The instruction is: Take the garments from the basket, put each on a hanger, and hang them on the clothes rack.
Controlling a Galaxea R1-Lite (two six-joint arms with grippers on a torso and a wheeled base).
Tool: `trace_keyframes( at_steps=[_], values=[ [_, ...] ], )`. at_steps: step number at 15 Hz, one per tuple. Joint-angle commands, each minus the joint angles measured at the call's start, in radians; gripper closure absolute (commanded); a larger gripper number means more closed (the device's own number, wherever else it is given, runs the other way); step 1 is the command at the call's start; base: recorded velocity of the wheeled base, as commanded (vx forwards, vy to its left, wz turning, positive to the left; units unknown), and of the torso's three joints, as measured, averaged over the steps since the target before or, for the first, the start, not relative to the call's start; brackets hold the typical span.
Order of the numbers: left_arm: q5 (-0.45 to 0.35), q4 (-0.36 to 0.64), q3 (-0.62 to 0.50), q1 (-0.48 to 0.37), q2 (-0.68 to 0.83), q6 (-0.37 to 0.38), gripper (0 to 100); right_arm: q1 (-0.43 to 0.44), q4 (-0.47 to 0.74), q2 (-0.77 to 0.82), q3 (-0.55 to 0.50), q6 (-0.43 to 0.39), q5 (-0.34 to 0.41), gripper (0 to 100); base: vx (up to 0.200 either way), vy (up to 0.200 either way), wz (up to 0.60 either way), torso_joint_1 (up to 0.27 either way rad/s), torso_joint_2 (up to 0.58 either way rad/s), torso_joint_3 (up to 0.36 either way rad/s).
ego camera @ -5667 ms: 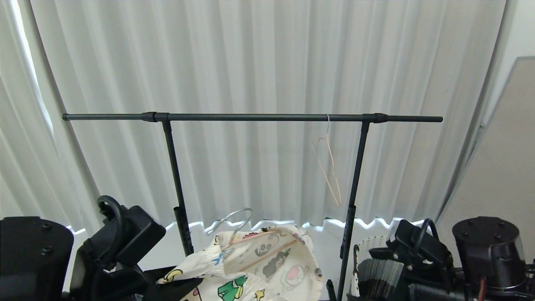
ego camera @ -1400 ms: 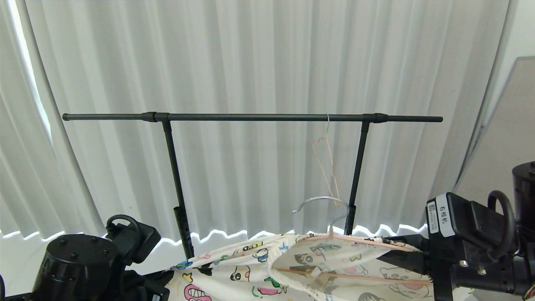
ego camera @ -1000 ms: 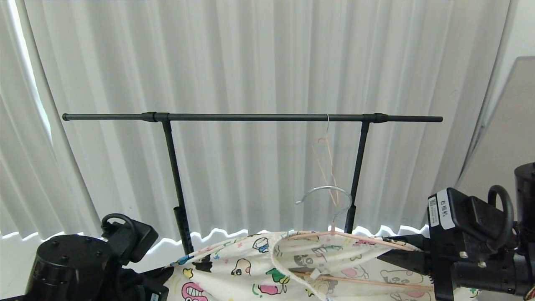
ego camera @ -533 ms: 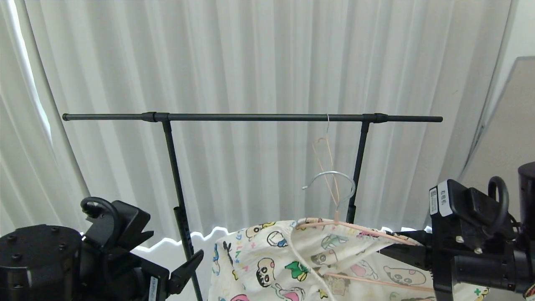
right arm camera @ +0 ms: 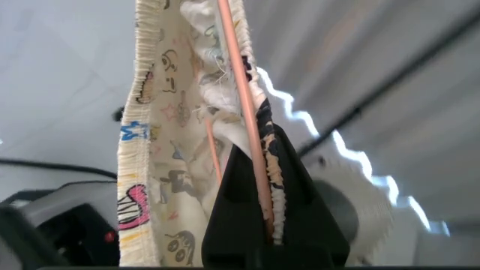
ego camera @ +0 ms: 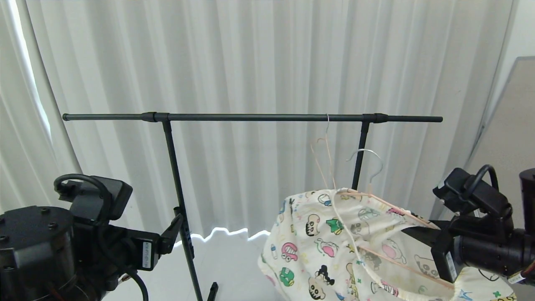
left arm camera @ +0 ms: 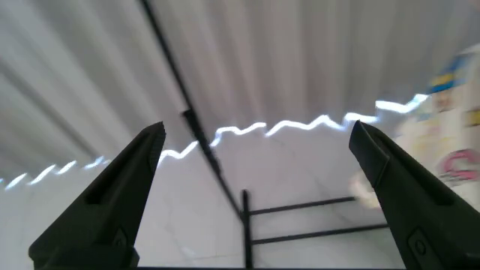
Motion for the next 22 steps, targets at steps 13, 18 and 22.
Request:
trace_keyframes(
  at_steps=[13, 18, 22],
  values=[
    [0.038, 0.0, -0.062, 0.001, 0.08, 0.009, 0, -0.002, 0.07, 0.124, -0.101, 0.172, -0.16, 100, 0.0, 0.092, 0.0, 0.001, 0.0, 0.0],
    [0.038, -0.001, -0.06, -0.008, 0.08, 0.015, 0, 0.036, 0.07, 0.262, -0.325, 0.286, -0.166, 100, 0.0, 0.04, 0.0, 0.0, 0.0, 0.0],
    [0.038, -0.001, -0.075, -0.008, 0.08, 0.085, 0, 0.035, 0.071, 0.399, -0.528, 0.315, -0.249, 100, 0.0, 0.0, 0.0, 0.0, 0.0, 0.0]
  ],
)
